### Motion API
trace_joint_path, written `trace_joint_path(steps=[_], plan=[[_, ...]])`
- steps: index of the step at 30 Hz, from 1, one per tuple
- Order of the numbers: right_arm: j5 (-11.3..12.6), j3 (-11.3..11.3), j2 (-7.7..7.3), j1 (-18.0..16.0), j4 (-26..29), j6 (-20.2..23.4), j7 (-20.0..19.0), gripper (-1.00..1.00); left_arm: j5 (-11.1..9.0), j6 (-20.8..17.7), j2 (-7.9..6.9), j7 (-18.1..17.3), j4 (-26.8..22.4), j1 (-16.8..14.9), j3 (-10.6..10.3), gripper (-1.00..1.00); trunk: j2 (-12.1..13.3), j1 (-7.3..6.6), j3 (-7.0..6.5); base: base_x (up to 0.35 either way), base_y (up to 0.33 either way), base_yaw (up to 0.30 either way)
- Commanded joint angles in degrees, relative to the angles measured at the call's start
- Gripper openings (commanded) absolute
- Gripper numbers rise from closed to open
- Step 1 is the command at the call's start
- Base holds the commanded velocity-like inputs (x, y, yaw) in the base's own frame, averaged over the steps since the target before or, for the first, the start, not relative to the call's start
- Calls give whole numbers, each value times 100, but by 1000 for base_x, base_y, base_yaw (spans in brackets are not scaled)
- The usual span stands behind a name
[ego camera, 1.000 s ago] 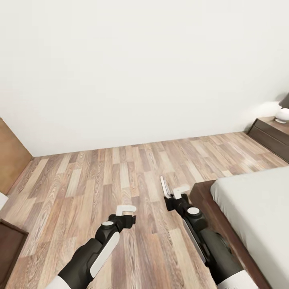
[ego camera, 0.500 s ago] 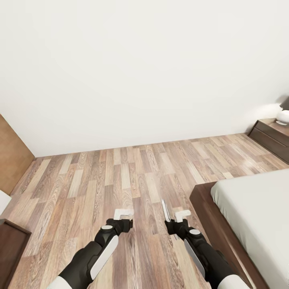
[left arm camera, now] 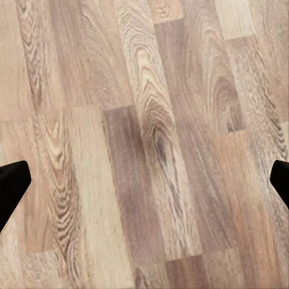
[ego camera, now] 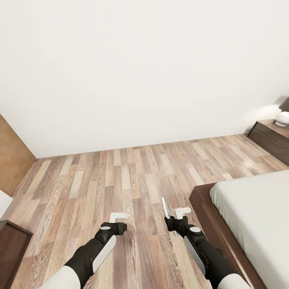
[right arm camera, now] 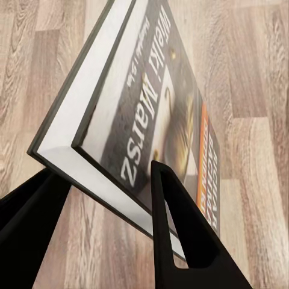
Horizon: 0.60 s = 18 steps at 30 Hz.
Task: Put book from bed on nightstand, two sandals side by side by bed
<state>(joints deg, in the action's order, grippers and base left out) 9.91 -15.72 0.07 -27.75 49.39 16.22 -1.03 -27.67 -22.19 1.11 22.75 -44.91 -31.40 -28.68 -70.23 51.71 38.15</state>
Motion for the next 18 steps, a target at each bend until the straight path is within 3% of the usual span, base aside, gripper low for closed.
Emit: trace_joint_path(steps=[1, 10, 18], plan=[[36, -3, 1, -2, 18, 39, 9, -100, -58, -5, -5, 54, -6, -9, -23, 100, 39, -23, -14, 0, 0, 0], [27, -3, 5, -2, 433, 131, 8, -100, -58, -3, -4, 54, -25, -16, -23, 100, 400, -220, -178, 0, 0, 4], [35, -8, -11, -2, 386, 197, -101, -100, -89, 13, -75, -145, 102, -16, -18, 100, 720, -396, -375, 0, 0, 161]])
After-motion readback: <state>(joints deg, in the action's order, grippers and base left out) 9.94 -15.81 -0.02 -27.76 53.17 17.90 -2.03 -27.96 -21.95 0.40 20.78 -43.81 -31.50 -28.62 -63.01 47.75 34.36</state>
